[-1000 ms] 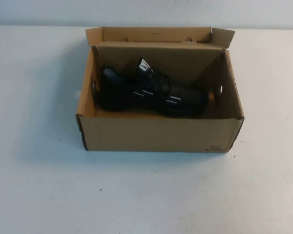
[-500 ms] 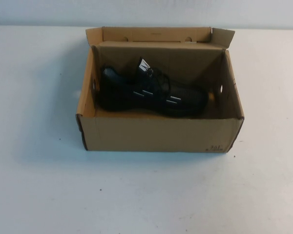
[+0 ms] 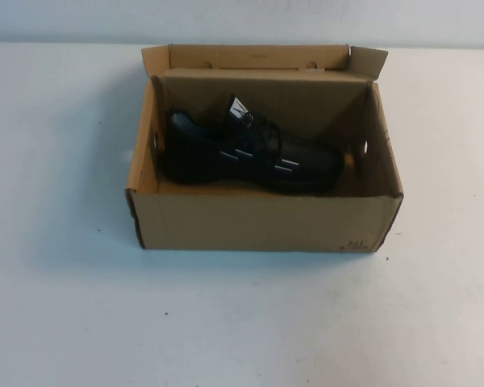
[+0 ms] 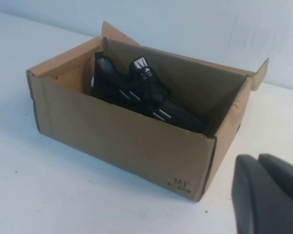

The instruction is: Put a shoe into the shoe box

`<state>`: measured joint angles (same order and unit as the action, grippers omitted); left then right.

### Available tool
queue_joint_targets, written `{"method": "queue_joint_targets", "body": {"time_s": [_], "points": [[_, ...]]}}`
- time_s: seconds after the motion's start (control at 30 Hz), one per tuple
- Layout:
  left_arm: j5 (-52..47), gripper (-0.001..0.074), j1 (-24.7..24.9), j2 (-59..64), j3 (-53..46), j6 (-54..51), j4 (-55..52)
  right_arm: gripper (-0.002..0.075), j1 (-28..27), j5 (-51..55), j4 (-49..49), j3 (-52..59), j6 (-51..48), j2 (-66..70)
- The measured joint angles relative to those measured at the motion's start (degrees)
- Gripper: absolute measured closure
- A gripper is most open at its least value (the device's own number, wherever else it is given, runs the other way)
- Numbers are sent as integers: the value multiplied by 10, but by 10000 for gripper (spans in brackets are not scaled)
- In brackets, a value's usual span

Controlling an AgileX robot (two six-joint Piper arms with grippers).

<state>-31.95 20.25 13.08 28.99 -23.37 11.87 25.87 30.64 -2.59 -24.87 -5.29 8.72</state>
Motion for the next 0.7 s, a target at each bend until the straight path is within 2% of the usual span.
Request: {"method": "queue_joint_targets", "body": {"time_s": [0.13, 0.23, 0.47, 0.7], "points": [[94, 736, -33, -55, -100, 101, -54, 742, 0, 0, -9, 0, 0, 0], [127, 736, -57, -93, -163, 148, -80, 742, 0, 0, -11, 0, 0, 0], [158, 736, -90, -136, -282, 225, -112, 742, 0, 0, -12, 0, 0, 0], [133, 736, -101, -138, -304, 271, -148, 742, 0, 0, -12, 0, 0, 0]]}}
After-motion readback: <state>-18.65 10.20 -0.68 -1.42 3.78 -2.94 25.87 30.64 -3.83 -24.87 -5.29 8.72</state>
